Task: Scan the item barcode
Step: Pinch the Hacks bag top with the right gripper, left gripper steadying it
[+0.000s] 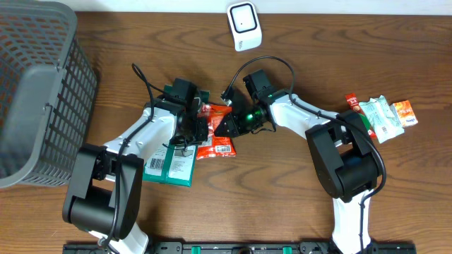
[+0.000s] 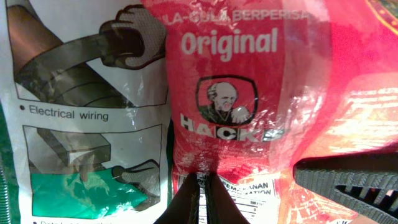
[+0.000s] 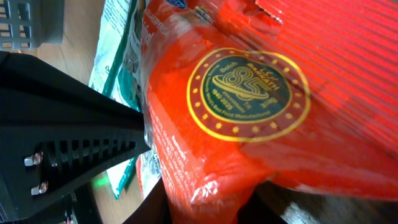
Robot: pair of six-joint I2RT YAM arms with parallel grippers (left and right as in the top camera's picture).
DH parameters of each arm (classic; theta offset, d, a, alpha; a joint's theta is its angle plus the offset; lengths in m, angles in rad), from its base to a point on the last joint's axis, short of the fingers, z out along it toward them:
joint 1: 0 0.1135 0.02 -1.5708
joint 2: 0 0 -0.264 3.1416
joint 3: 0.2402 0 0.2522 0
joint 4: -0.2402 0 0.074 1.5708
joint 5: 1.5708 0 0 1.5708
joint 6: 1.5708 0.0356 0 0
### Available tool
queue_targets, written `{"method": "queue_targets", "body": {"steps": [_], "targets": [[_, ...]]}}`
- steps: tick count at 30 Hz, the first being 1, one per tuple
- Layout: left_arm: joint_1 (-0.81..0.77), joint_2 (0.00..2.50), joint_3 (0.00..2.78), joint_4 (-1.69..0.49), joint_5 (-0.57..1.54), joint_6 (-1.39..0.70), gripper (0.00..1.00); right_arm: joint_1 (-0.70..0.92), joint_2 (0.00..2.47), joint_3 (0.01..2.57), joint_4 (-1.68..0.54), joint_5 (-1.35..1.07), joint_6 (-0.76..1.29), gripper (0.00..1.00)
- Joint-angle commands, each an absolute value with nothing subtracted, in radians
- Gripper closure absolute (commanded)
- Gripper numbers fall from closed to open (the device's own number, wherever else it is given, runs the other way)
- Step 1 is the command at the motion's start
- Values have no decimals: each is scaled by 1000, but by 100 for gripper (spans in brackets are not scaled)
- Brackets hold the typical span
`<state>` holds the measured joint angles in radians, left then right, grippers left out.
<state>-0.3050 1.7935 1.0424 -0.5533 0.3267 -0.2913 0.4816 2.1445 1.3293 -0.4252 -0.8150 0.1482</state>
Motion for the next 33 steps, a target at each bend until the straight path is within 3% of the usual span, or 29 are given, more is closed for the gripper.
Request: {"method": "queue_targets", "body": {"steps": [1, 7, 14, 24, 29, 33], "targets": [[-305, 1774, 1053, -571, 331, -297, 89, 474, 2148, 1326, -442, -815, 140, 79], [-305, 1688, 1062, -566, 424, -313, 61, 427, 2113, 1326, -505, -813, 133, 82], [-307, 1721, 1045, -540, 435, -315, 61, 373, 2113, 1326, -540, -813, 133, 84], [-368, 1808, 1043, -472, 437, -316, 66, 376, 2113, 1326, -544, -813, 133, 78], [-393, 1833, 1043, -456, 408, -316, 77, 376, 2113, 1326, -542, -813, 133, 61], [-394, 1858, 1043, -457, 395, -315, 79, 376, 2113, 1326, -532, -813, 133, 39]]}}
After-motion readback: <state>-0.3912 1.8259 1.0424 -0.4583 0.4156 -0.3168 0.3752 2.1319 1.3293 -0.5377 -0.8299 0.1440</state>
